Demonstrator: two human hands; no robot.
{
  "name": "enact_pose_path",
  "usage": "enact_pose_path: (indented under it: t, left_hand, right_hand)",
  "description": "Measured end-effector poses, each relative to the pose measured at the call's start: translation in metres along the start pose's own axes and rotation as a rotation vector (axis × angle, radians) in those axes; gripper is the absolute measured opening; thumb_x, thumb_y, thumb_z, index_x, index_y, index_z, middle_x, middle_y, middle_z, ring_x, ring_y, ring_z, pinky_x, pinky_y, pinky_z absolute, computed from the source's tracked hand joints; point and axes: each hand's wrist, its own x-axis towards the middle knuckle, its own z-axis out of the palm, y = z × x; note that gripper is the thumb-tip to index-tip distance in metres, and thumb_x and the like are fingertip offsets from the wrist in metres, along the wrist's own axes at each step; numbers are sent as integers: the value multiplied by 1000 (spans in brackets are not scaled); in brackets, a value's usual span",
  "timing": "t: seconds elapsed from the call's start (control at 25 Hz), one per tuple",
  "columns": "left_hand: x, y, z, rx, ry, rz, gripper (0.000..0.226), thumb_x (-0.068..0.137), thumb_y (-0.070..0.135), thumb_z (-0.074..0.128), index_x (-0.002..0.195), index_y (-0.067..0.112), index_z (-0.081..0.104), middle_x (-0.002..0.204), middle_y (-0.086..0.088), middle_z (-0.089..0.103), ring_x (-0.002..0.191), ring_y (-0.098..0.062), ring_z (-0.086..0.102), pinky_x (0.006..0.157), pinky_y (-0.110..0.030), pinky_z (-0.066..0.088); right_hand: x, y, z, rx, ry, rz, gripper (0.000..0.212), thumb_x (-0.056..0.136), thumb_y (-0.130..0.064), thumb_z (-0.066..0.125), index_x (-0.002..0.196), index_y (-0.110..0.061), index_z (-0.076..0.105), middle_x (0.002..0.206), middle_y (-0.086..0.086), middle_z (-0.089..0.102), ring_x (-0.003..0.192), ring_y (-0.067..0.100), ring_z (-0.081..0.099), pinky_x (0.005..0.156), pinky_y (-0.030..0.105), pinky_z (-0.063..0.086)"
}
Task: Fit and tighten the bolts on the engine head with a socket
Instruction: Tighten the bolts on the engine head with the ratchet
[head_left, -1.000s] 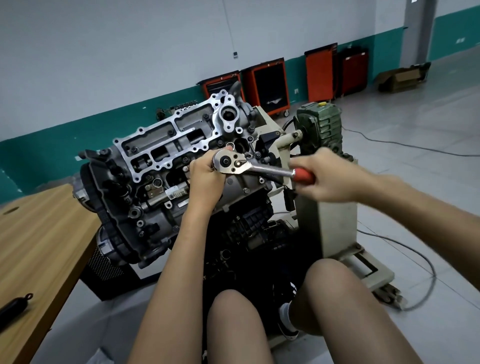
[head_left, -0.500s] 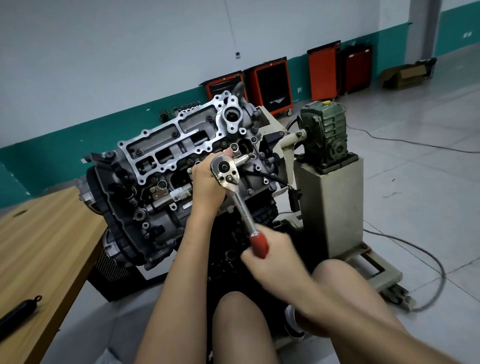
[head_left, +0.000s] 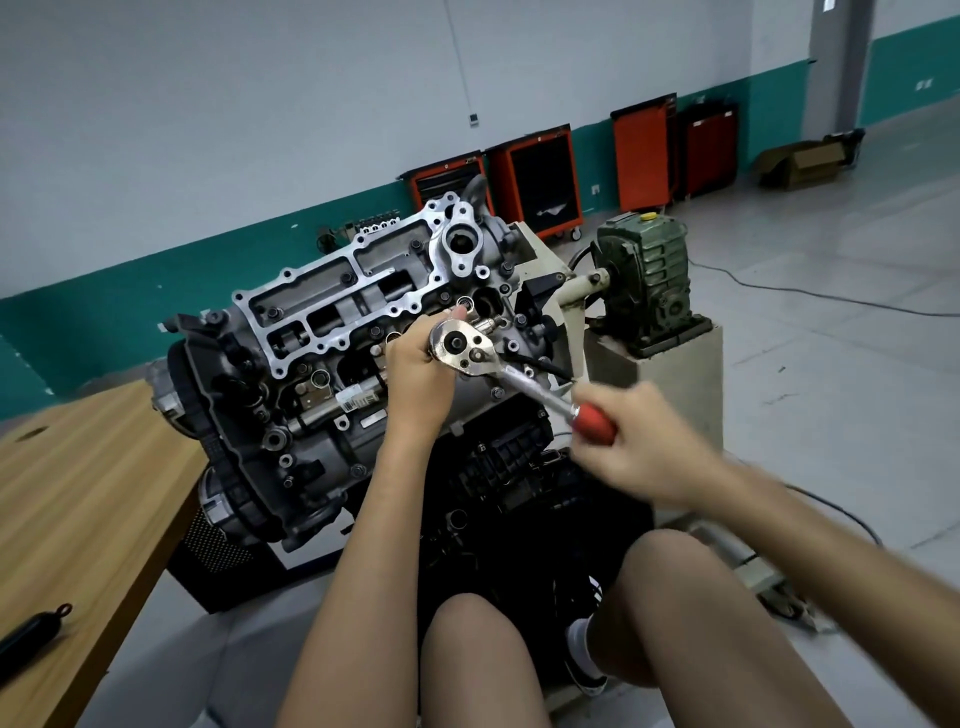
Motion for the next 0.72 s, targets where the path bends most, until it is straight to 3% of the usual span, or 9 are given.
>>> enact_pose_path:
  t: [0.08,0.16,0.24,0.36,0.52,0.6,0.72]
  left_hand:
    - [1,-3,2,14,22,-13,52,95,25,54,45,31,40,47,16,37,51,-1,30,55,-19,28]
    - [1,-6,4,-38,30,-48,44,94,25,57,51,19,50,62,13,48,64,-7,41,69,-21,35]
    - [1,-6,2,-66,27,-65,43,94,25,57,51,19,52,63,15,46,66,-8,40,73,-22,36]
    - [1,1,-1,8,-19,-32,55,95,25,56,43,33,40,43,15,33,49,-3,26,55,-23,29]
    - [2,5,-2,3,-38,-2,57,95,21,55,41,36,44,39,17,37,40,1,32,48,-12,28]
    - [1,5,-2,1,-38,5,57,96,20,54,42,37,46,38,18,39,39,2,36,47,-9,27]
    - [-1,2,0,-19,8,2,49,95,23,54,48,34,53,40,19,42,41,2,38,49,-8,29]
  right_hand:
    - [-27,-28,52,325,114,129,34,74,-7,65,61,-24,39,49,-8,37,46,9,36,48,27,31]
    - [-33,-61,95,616,185,250,25,70,-13,58,60,-24,38,47,-8,34,44,6,29,44,25,28]
    - [-33,-78,115,743,183,298,19,68,-17,53,60,-23,37,48,-7,32,45,9,28,44,26,28]
    - [-28,-49,74,532,77,240,29,71,-9,58,57,-21,37,49,-8,33,46,6,29,45,27,29]
    - [23,0,-33,-89,-209,-18,32,77,-2,62,62,-22,43,52,-9,43,42,3,39,47,22,34]
    - [49,3,-65,-313,-207,-135,35,77,-5,62,63,-29,41,53,-12,43,43,2,44,47,18,32]
    - [35,5,-47,-215,-138,-75,29,76,-5,63,64,-25,45,52,-10,44,44,4,44,48,20,34]
